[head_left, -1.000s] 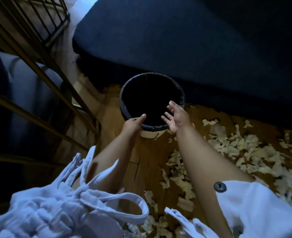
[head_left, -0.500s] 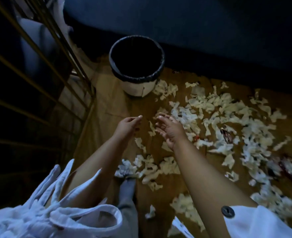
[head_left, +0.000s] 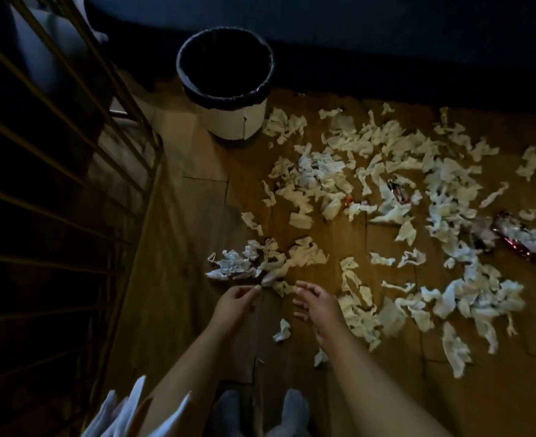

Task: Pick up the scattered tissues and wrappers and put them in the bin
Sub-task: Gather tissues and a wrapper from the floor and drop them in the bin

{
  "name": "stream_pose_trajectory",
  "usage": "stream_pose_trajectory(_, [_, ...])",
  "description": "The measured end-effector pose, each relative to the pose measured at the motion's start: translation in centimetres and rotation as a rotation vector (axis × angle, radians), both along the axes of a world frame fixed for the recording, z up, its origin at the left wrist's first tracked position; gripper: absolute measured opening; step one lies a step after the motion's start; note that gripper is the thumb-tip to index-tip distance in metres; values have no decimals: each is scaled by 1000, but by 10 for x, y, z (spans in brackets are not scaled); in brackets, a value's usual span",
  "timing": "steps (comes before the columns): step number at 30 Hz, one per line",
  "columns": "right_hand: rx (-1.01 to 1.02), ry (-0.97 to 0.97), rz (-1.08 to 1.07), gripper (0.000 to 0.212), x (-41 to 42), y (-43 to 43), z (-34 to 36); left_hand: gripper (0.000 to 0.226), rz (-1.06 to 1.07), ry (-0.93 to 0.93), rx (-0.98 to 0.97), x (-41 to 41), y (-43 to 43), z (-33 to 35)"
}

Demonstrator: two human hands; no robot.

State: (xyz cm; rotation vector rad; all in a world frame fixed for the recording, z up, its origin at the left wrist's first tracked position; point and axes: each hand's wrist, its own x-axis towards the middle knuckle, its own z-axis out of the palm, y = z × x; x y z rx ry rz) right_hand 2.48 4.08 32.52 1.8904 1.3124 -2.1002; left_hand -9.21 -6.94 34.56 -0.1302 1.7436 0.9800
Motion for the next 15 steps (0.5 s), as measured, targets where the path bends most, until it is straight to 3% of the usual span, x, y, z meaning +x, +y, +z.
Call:
stream_pose_trajectory(4, [60, -83, 2, 20, 12, -17, -57, 29, -23, 47, -21, 5, -15, -44])
stream_pose_trajectory(10, [188, -194, 292, 30, 24, -33, -187, 29, -12, 108, -44, 14, -19, -169])
stream_pose_trajectory(12, [267, -158, 460, 34, 31, -35, -229, 33, 19, 140, -63, 19, -16, -222])
stream_pose_trajectory(15, [360, -260, 938, 56, 48, -33, -282, 40, 82, 168, -94, 24, -10, -287])
